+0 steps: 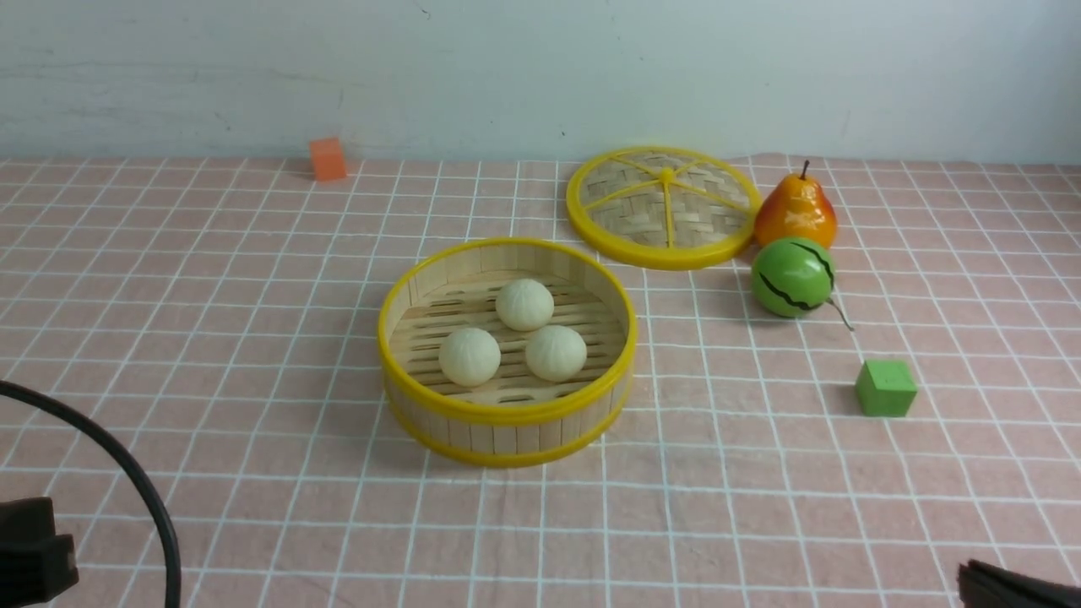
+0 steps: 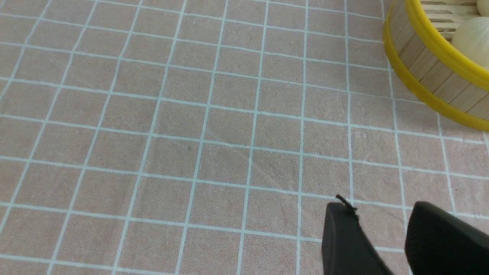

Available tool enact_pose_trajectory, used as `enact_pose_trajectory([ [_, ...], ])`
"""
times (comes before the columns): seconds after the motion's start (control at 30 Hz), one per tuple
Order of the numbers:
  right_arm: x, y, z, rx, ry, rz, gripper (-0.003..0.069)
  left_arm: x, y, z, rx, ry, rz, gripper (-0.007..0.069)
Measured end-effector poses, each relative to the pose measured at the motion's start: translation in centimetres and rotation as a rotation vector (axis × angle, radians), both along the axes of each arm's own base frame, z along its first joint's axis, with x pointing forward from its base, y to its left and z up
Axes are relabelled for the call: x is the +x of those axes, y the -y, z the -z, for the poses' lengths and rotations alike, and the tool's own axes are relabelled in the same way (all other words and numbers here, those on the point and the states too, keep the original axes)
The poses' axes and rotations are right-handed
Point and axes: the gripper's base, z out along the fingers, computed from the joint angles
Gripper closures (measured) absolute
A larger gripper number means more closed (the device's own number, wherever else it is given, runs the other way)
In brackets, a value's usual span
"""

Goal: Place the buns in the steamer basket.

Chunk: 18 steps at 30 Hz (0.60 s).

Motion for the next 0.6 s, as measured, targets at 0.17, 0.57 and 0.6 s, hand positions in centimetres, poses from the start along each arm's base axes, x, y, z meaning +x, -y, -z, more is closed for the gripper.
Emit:
enact_pose_trajectory([
  [0.17, -2.1, 2.3, 0.2, 0.155, 0.113, 0.202, 0.0669, 0.0, 0.0, 0.0, 0.002, -0.004, -0.002, 0.0386],
  [0.57, -4.1, 4.0, 2.1, 0.123, -0.039, 0.435, 0.0666, -0.1, -0.1, 0.1, 0.007, -0.016, -0.008, 0.0386],
  [0.6, -4.1, 4.0, 2.2, 0.123, -0.041, 0.435, 0.0665, -0.1, -0.1, 0.1, 0.007, -0.016, -0.008, 0.0386],
])
